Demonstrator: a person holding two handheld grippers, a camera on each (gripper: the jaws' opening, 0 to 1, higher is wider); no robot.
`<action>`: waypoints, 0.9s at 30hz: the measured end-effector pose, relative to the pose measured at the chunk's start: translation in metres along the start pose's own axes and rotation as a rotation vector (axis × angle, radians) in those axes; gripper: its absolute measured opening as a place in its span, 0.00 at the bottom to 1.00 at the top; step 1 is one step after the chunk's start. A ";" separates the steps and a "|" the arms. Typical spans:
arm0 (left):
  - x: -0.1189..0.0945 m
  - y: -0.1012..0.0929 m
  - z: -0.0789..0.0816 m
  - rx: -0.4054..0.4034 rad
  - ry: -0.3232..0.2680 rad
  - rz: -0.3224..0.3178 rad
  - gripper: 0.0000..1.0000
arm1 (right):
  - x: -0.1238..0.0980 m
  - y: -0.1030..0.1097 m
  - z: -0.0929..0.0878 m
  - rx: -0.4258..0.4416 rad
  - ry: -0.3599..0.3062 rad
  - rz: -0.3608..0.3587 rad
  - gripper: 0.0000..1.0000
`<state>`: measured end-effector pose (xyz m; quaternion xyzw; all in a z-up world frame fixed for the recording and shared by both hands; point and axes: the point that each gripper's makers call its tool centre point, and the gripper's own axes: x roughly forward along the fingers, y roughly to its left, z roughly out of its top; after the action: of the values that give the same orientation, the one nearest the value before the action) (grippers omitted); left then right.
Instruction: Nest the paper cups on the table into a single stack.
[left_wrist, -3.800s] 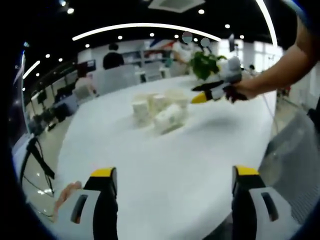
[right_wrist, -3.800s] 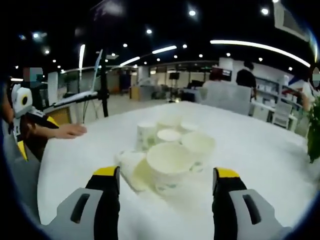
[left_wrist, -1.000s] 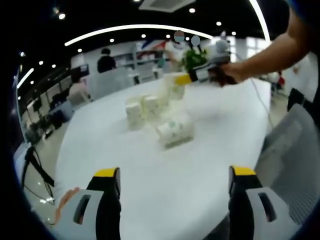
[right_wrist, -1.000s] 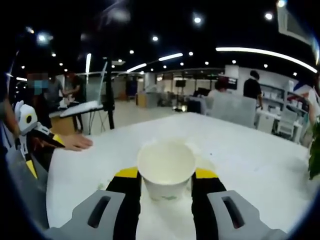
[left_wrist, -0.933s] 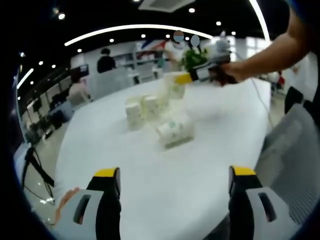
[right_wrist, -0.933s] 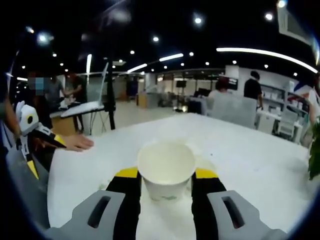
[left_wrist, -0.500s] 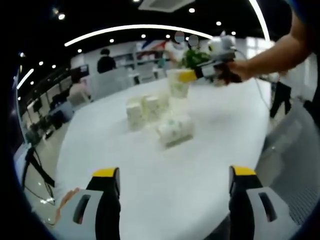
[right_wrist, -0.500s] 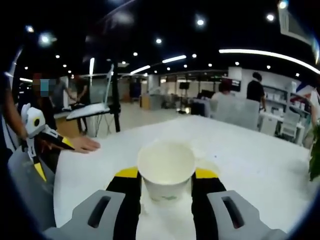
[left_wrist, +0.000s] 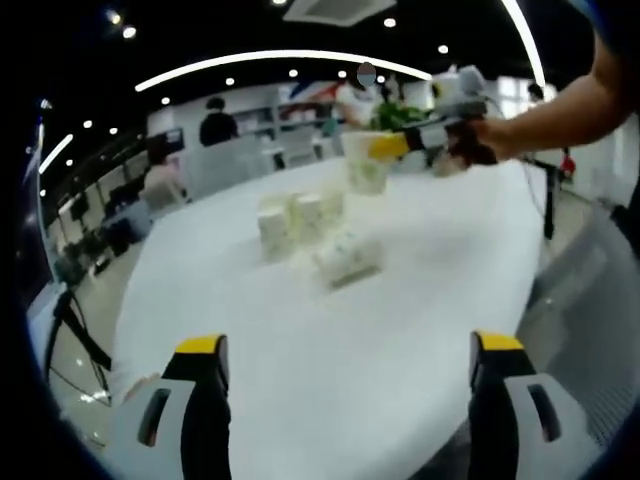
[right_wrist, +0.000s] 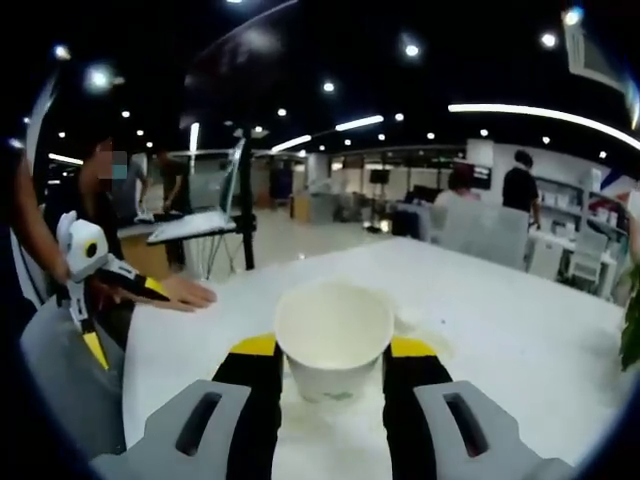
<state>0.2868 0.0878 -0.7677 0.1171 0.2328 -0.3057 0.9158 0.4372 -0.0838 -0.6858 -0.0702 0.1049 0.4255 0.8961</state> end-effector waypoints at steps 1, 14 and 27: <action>0.000 -0.002 0.001 -0.008 -0.006 -0.011 0.99 | -0.001 0.002 0.001 -0.004 -0.001 0.005 0.36; -0.001 -0.002 0.001 0.000 0.005 -0.008 0.99 | -0.015 0.029 0.006 -0.036 -0.012 0.049 0.35; 0.000 -0.003 0.002 -0.010 -0.003 -0.013 0.99 | -0.028 0.049 0.007 -0.033 -0.021 0.073 0.35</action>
<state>0.2857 0.0848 -0.7658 0.1105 0.2338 -0.3106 0.9147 0.3825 -0.0721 -0.6737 -0.0766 0.0912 0.4600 0.8799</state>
